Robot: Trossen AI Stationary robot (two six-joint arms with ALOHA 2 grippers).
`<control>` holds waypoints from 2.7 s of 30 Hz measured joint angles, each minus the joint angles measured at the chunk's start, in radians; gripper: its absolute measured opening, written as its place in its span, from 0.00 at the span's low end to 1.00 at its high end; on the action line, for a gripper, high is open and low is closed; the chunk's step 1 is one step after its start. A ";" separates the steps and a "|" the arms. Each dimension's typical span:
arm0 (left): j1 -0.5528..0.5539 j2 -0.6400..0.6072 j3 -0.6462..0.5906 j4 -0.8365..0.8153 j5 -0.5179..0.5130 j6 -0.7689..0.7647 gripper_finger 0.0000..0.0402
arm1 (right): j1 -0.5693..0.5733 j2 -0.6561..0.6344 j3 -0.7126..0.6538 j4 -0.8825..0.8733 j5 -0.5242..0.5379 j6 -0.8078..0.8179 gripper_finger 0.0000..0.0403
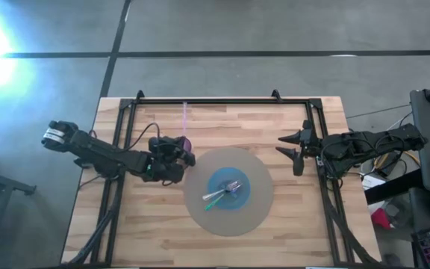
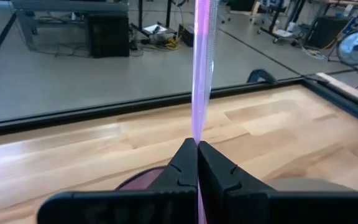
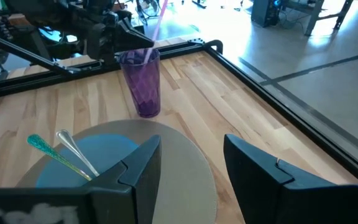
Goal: Pick & Place Utensil
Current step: Put the straw in the violet cup, then return to Home Position
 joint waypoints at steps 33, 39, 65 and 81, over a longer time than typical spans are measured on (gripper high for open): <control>-0.004 0.000 -0.008 -0.124 0.081 -0.112 0.03 | 0.000 0.000 0.000 -0.001 -0.001 0.019 0.42; -0.004 0.000 -0.008 -0.124 0.081 -0.112 0.10 | 0.000 0.000 0.000 -0.001 -0.001 0.019 0.42; -0.004 -0.004 0.088 -0.125 0.086 0.042 0.32 | 0.000 0.000 0.000 -0.001 -0.001 0.019 0.42; -0.005 -0.161 0.216 -0.183 0.232 0.269 0.31 | 0.000 -0.012 0.000 0.001 -0.003 -0.026 0.42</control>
